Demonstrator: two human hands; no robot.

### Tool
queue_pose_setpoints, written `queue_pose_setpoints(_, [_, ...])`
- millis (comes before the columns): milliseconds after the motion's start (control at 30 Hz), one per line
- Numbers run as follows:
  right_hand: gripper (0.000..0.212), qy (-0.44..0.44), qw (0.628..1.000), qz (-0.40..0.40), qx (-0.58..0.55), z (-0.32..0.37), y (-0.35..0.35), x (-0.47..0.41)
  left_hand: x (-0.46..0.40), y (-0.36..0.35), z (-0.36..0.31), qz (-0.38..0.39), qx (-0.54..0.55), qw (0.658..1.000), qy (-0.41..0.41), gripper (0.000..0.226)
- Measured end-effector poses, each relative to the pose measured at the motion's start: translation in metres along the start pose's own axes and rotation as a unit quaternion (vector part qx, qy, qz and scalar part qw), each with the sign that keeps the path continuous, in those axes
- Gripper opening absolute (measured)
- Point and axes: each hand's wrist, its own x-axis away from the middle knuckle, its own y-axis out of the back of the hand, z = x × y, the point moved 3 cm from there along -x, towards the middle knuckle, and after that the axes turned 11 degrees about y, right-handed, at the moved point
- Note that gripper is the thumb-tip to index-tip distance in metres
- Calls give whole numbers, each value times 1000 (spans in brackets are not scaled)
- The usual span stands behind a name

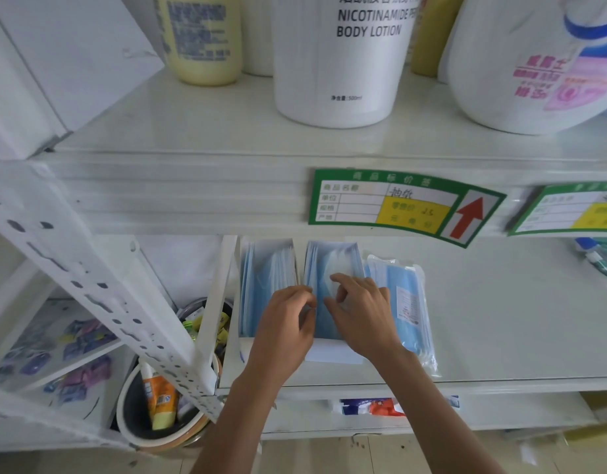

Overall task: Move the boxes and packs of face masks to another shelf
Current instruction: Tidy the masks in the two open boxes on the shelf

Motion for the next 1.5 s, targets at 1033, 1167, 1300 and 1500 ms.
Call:
queue_pose_setpoints(1033, [44, 142, 987, 76, 24, 11, 6, -11, 0, -3, 8, 42, 22, 998, 31, 44])
queue_pose_setpoints(1167, [70, 33, 994, 88, -64, 10, 4, -17, -1, -2, 7, 20, 43, 998, 45, 49])
queue_pose_setpoints(1300, [67, 43, 992, 111, -36, 8, 1, -14, -1, -4, 8, 0, 16, 999, 28, 32])
queue_pose_setpoints(1500, [62, 47, 991, 122, -29, 5, 2, -14, -2, -5, 6, -7, 4, 1000, 20, 28])
